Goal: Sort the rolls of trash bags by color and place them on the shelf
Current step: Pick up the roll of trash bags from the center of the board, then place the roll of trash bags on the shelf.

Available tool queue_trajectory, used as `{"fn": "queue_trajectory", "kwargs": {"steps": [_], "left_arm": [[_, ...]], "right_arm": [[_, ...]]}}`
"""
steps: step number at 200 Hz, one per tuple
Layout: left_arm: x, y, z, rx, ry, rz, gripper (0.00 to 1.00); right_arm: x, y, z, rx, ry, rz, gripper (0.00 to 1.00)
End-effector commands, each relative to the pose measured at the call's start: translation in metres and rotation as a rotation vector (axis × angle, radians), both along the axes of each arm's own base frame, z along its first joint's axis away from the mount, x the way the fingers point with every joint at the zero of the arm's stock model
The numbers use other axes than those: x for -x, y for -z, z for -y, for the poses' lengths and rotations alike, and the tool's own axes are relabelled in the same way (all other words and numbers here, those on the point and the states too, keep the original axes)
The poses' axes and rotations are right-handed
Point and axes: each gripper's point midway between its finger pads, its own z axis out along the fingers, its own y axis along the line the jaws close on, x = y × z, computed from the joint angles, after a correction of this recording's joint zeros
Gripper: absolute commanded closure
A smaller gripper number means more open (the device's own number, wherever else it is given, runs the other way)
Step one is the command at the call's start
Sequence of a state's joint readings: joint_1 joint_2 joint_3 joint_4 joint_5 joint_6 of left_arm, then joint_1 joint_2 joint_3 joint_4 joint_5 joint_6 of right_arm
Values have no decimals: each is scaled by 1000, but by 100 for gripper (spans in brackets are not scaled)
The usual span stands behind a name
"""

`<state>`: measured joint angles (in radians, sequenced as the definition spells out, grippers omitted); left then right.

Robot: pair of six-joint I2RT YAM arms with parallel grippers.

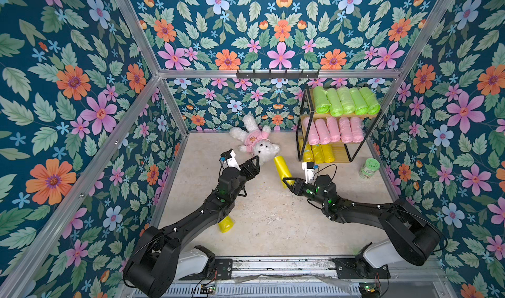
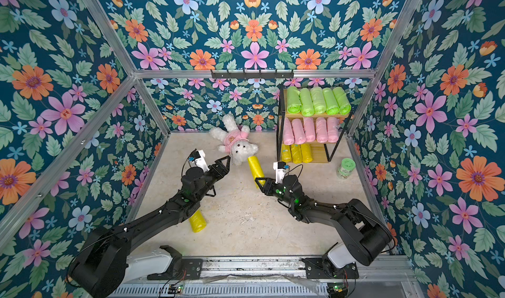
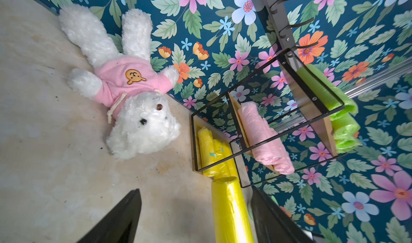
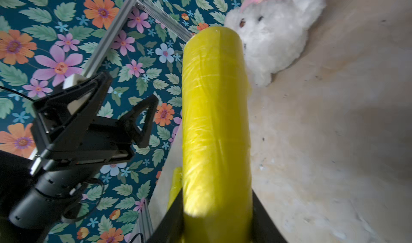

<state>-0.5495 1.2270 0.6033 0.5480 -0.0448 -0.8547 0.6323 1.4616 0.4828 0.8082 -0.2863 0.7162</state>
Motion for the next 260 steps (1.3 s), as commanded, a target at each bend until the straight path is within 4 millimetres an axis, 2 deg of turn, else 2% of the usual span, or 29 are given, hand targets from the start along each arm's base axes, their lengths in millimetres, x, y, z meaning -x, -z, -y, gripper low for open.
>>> {"fn": "queue_trajectory", "kwargs": {"steps": [1,31,50,90,148,189,228,260], "left_arm": [[2,8,9,-139,81,-6,17],[5,16,23,-215,180,-35,16],[7,18,32,-219,238,-37,16],[10,19,51,-215,339,-40,17],[14,16,84,-207,491,-31,19],[21,19,109,-222,565,-33,19],[25,22,122,-218,603,-41,20],[25,24,122,-223,600,-42,20]], "right_arm": [[-1,16,27,81,32,-5,61],[-2,35,68,185,109,-40,61],[-4,40,94,214,164,-55,61],[-15,36,145,247,290,-59,62],[-33,27,205,270,455,-58,62],[-45,16,242,306,537,-52,62],[-53,18,272,341,583,-80,62],[-66,15,279,310,585,-75,62]]}}
